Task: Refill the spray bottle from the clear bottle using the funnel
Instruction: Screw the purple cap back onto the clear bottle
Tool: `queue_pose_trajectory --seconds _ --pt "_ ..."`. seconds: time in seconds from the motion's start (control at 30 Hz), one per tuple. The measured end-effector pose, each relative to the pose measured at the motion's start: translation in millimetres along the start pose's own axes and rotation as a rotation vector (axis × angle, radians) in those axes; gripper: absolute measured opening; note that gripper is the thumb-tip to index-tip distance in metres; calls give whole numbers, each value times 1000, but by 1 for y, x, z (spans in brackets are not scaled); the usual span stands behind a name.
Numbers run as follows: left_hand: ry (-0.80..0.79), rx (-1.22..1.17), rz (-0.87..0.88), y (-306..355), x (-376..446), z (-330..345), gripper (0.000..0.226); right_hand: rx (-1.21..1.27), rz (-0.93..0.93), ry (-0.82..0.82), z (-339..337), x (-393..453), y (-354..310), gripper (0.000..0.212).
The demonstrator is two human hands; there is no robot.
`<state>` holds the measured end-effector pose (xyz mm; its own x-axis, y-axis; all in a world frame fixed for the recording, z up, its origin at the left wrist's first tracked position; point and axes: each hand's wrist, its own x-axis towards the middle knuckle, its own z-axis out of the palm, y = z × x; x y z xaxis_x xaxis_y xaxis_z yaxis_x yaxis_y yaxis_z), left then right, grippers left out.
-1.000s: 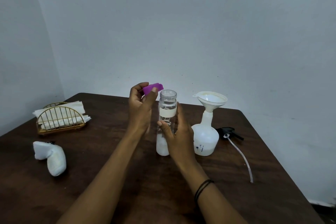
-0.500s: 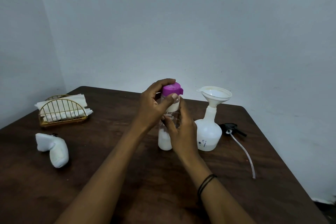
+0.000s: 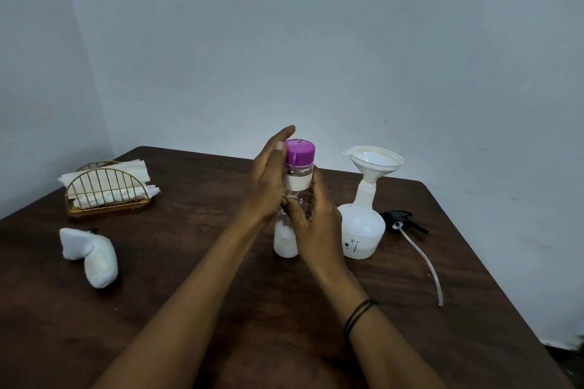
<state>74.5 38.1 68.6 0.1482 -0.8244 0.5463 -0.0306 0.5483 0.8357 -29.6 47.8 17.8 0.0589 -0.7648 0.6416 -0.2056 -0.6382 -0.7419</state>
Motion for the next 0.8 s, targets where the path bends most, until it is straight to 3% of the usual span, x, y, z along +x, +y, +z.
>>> queue_pose_trajectory --seconds 0.1,0.13,0.27,0.43,0.57,0.7,0.77,0.8 --pt "3 106 -5 -8 -3 3 87 -14 18 -1 0 0 2 53" --pt "34 108 -8 -10 -3 3 86 -12 22 -1 -1 0 3 51" --pt "273 11 -33 -12 -2 2 38 -19 9 -15 -2 -1 1 48" --pt "226 -28 13 -17 -3 4 48 -43 17 3 1 -1 3 49" --pt "356 -60 15 -17 -4 9 16 -69 22 -14 -1 -2 4 54" --pt "259 -48 74 -17 -7 10 24 -68 26 0 0 -2 3 49" --pt "293 -34 51 -16 -7 10 13 -78 18 -9 -1 -2 3 52" --pt "330 -20 34 -16 -7 10 19 -87 11 -15 0 -3 3 53"
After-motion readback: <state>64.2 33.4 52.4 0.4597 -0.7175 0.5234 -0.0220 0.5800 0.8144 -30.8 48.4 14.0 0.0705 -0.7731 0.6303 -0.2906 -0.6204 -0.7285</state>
